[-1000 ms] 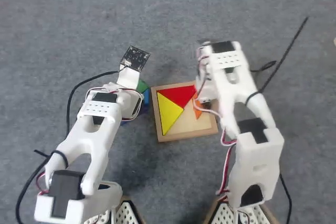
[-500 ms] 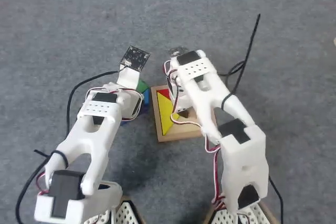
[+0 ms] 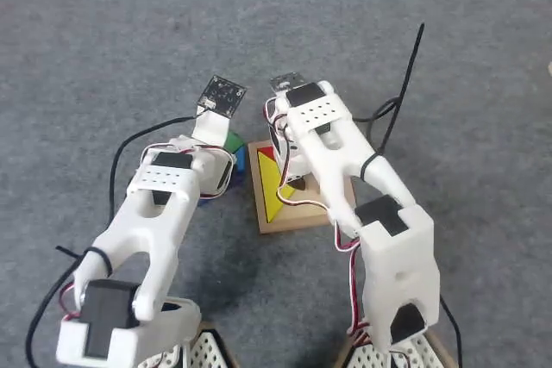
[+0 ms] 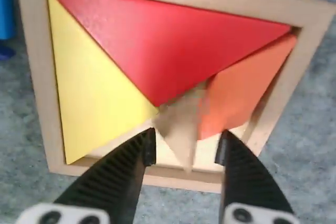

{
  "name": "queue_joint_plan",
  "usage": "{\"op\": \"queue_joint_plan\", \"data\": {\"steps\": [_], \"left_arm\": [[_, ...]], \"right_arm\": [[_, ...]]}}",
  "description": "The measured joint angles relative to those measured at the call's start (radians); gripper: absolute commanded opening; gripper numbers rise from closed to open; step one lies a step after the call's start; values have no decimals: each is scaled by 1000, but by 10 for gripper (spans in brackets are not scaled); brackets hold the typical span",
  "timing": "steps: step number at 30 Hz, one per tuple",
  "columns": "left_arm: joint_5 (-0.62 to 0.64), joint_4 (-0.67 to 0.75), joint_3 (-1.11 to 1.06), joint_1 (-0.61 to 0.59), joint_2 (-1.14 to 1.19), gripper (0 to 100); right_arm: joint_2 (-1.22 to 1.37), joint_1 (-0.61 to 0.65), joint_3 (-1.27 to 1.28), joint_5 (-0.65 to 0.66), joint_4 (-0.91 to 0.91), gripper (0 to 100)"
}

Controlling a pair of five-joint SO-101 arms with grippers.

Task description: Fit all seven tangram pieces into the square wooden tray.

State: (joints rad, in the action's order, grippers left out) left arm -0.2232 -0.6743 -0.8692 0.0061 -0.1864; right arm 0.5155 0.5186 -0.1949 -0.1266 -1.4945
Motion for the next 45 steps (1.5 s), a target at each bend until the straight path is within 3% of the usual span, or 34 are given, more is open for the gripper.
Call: {"op": "queue_joint_plan", "data": {"steps": [39, 45], "left_arm": [[0, 0, 0, 0, -3, 145], [0, -41, 3, 2, -74, 145]], "right_arm": [[-5, -97, -84, 23, -2, 212], [-210, -124, -11, 54, -20, 212]]}}
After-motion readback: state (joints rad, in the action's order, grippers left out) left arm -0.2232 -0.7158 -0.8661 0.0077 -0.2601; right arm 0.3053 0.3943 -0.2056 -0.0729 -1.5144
